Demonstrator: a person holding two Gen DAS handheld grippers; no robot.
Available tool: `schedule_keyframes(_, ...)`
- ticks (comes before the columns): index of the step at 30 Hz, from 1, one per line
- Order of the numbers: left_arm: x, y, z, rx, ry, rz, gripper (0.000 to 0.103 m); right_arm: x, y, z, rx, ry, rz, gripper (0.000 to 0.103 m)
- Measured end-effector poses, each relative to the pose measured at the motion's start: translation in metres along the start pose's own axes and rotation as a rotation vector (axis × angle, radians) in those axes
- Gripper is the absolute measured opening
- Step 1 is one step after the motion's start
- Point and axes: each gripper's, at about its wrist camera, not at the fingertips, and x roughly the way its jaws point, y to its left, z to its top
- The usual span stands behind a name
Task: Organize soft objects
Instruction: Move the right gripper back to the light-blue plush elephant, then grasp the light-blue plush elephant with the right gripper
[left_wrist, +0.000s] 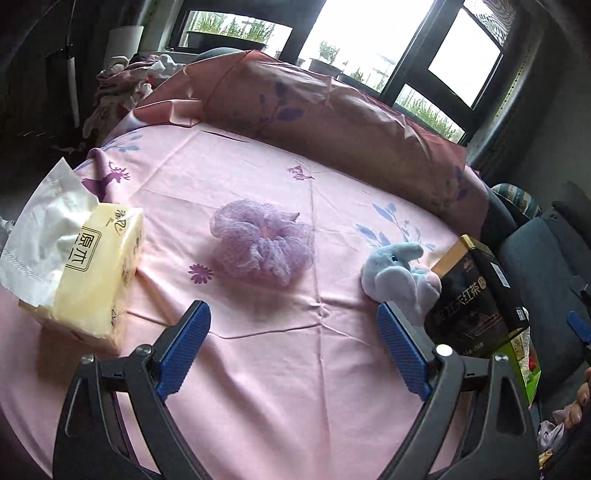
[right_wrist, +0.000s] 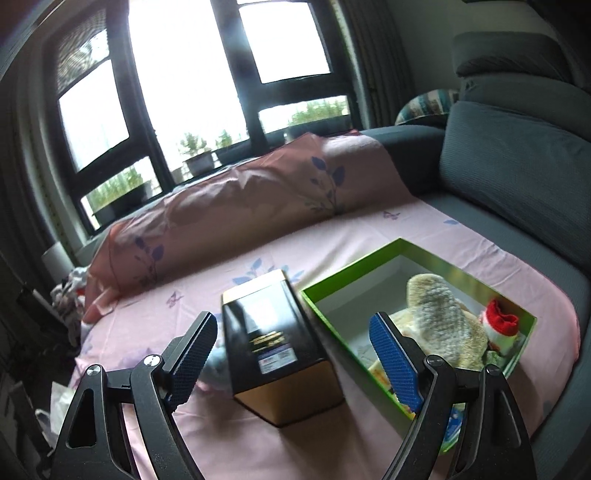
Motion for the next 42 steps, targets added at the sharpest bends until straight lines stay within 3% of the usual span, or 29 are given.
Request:
schedule_keyframes(6,0.0,0.023,0.003,-0.042,0.01,0.062,0.091,0.018,0.068,-0.011,-0.148,0.025,0.13,0.085)
schedule_keyframes(9,0.0,0.032,0.005,-0.07,0.019,0.069,0.091,0.043,0.103,-0.024,-0.229,0.078,0.172,0.085)
schedule_keyframes(11,0.0,0.034,0.006,-0.083,0.028,0.064,0.091,0.068,0.12,-0.035,-0.271,0.131,0.147,0.085)
schedule_keyframes(14,0.0,0.035,0.007,-0.082,0.037,0.061,0.091,0.107,0.138,-0.053,-0.333,0.239,0.11,0.068)
schedule_keyframes(17,0.0,0.036,0.007,-0.085,0.038,0.07,0.091,0.133,0.15,-0.072,-0.416,0.308,0.057,0.061)
schedule_keyframes(19,0.0,0.037,0.007,-0.089,0.042,0.069,0.091,0.138,0.158,-0.079,-0.505,0.26,-0.022,0.06)
schedule_keyframes(22,-0.001,0.039,0.008,-0.09,0.045,0.067,0.091,0.138,0.164,-0.084,-0.597,0.206,-0.109,0.042)
schedule_keyframes(23,-0.001,0.039,0.008,-0.088,0.046,0.069,0.091,0.138,0.164,-0.083,-0.607,0.2,-0.119,0.04)
schedule_keyframes(27,0.0,0.037,0.007,-0.08,0.053,0.071,0.091,0.126,0.166,-0.082,-0.632,0.197,-0.106,0.038)
schedule_keyframes(32,-0.001,0.037,0.007,-0.08,0.051,0.06,0.091,0.113,0.177,-0.078,-0.63,0.168,0.014,0.038)
schedule_keyframes(40,0.0,0.039,0.008,-0.089,0.064,0.059,0.091,0.163,0.175,-0.106,-0.656,0.347,-0.076,0.037)
schedule_keyframes(42,0.001,0.039,0.008,-0.086,0.066,0.065,0.091,0.165,0.171,-0.107,-0.653,0.339,-0.105,0.016)
